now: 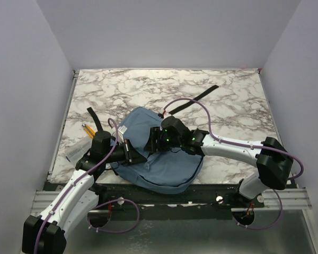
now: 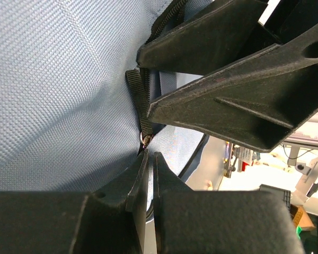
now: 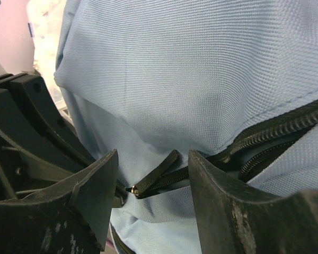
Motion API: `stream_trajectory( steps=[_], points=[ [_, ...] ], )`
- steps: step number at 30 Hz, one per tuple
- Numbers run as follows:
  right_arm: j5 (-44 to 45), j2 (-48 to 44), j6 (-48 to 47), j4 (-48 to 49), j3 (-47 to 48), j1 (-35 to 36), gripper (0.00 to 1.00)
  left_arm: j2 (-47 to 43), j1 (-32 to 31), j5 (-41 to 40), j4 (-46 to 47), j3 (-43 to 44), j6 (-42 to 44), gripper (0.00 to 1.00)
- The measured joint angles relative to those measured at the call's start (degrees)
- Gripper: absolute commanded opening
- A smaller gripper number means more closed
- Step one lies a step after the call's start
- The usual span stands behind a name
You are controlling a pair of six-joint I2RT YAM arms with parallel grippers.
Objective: Pack the student bag
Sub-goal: Zip the student bag at the center of the board.
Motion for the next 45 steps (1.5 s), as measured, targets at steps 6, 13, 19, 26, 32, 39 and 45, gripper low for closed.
stream_trajectory(
  steps=[6,13,19,26,32,39,45],
  points=[
    [2.8,0.0,-2.3,-1.8,0.8,0.3,0.6,0.3,0.0,0.2,0.3,0.0,0.0,0.09],
    [-0.1,0.3,-0.2,0.8,-0.7,0.4,0.51,1.3,0.0,0.7,0.7,0.0,0.0,0.08],
    [-6.1,1.9,4.5,7.9,-3.1,0.5,0.43,1.8,0.0,0.8,0.7,0.0,0.0,0.07],
    [-8.5,2.7,6.8,11.0,-4.0,0.6,0.31,1.8,-0.1,0.9,0.8,0.0,0.0,0.06],
    [-8.4,3.4,6.3,11.0,-4.0,0.6,0.11,0.8,-0.4,0.9,1.0,-0.3,-0.3,0.08],
    [-6.6,3.8,3.8,11.1,-4.2,0.6,0.01,0.3,-0.4,0.7,1.0,-0.4,-1.0,0.03],
    [-1.7,1.2,1.5,10.6,-4.2,1.0,0.0,1.7,-0.4,-0.6,1.1,-1.1,-2.1,0.0]
  ],
)
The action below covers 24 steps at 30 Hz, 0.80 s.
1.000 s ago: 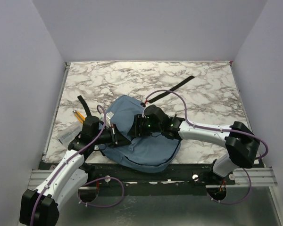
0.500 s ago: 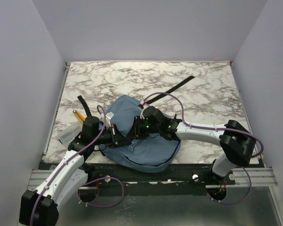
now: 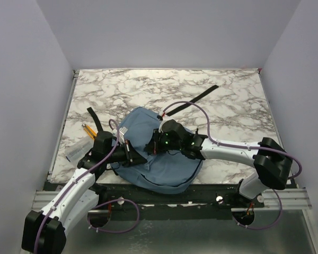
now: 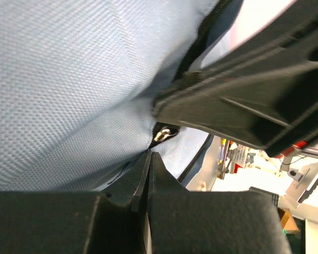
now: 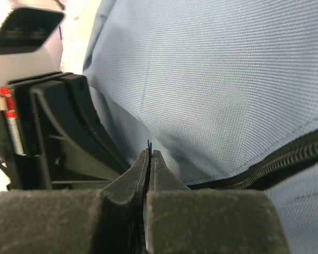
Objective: Pack the student bag
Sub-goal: Zip the student bag at the center of the board.
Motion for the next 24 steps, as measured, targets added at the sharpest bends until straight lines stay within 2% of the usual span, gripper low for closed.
stream_trajectory(
  steps=[9,17,18,21,22,24],
  points=[
    [8.9,-2.3,-1.4,-1.5,0.0,-0.3,0.0,3.1,0.0,-2.0,1.1,0.0,-0.5,0.0],
    [8.7,-3.7,-3.1,-2.5,2.8,-10.8,0.0,3.8,-0.2,-4.2,-0.4,0.0,-0.1,0.0],
    [8.5,-3.6,-3.6,-2.5,4.0,-12.3,0.0,4.1,-0.3,-4.2,-1.0,0.0,0.0,0.06],
    [8.0,-3.0,-4.5,-0.9,6.3,-15.2,0.0,4.0,-0.3,-3.9,-2.1,0.0,0.6,0.37],
    [7.9,-3.0,-4.4,-0.3,6.3,-15.8,0.0,3.6,-0.3,-3.5,-2.2,0.0,1.0,0.44],
    [7.4,-2.9,-4.2,0.3,6.3,-16.2,0.0,1.2,-0.5,-2.7,-2.1,0.2,1.6,0.53]
  ],
)
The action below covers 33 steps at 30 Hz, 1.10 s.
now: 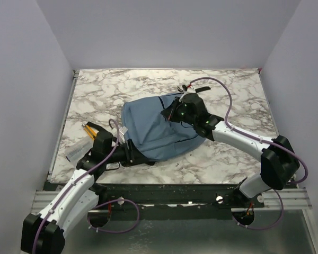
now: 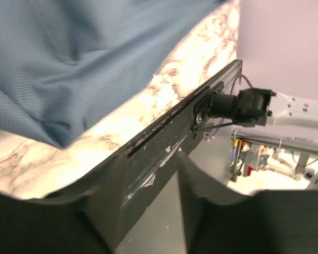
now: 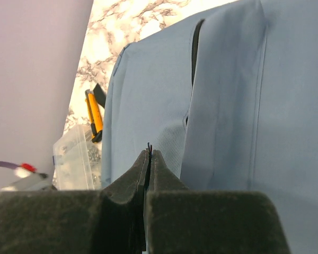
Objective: Pack the student bag
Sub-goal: Zip the student bag at the center of the board.
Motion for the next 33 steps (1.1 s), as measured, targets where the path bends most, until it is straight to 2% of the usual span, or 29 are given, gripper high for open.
stream_trajectory(
  steps=[3,5,10,13,16,21,24,30,33],
  points=[
    [-1.2,0.0,0.5,0.7,-0.4,0.0,0.0,-4.4,-1.5,-0.2,-0.1,3.7,2.1,0.6],
    [-1.8,0.0,0.8,0.9,-0.4,0.0,0.01,-5.3,-4.0,-1.7,1.4,7.8,3.6,0.61],
    [-2.9,0.0,2.0,1.1,-0.4,0.0,0.01,-0.8,-13.6,-9.3,13.3,14.7,5.2,0.6],
    [-3.3,0.3,2.9,1.0,-0.3,0.0,0.0,5.3,-17.4,-15.4,21.2,14.6,4.9,0.59],
    [-3.4,1.8,4.2,-0.9,1.7,0.0,0.01,11.3,-20.6,-24.1,31.7,10.7,4.9,0.59],
    [-3.4,2.9,8.4,-3.6,3.6,0.0,0.01,17.7,-21.7,-32.1,43.8,7.8,4.5,0.59],
    [-3.5,2.8,11.4,-3.9,3.6,-0.1,0.01,21.6,-21.7,-35.3,50.1,7.8,4.2,0.56],
    [-3.5,2.4,15.6,-3.9,3.5,-0.1,0.01,25.9,-22.7,-39.3,57.4,7.9,4.7,0.36],
    [-3.5,2.3,16.8,-3.9,3.5,-0.1,0.0,27.5,-23.2,-40.4,58.7,7.9,4.9,0.36]
  ],
)
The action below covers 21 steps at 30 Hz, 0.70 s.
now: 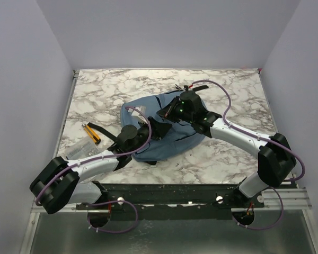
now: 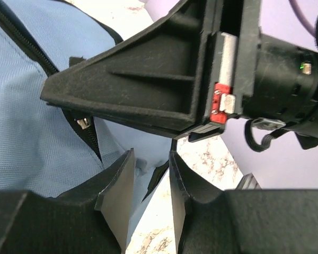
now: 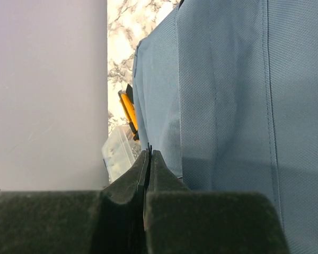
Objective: Pack the student bag
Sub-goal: Zip the student bag at the center of the board.
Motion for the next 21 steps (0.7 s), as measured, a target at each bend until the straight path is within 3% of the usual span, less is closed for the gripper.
stream_trajectory(
  steps=[4,9,15,21],
  points=[
    [0.0,-0.2,0.8,0.0,0.0,0.0,0.01,0.9,-0.5,-0.6,0.6,-0.5,-0.5,0.48],
    [0.0,-0.5,0.8,0.0,0.0,0.0,0.01,-3.7,-1.1,-2.6,1.3,-5.2,-0.9,0.55],
    [0.0,-1.0,0.8,0.0,0.0,0.0,0.01,-5.7,-1.1,-6.4,0.9,-6.8,-0.4,0.54],
    [0.0,-1.0,0.9,0.0,0.0,0.0,0.01,-0.4,-1.1,-6.6,0.8,-1.2,-0.2,0.48]
  ],
)
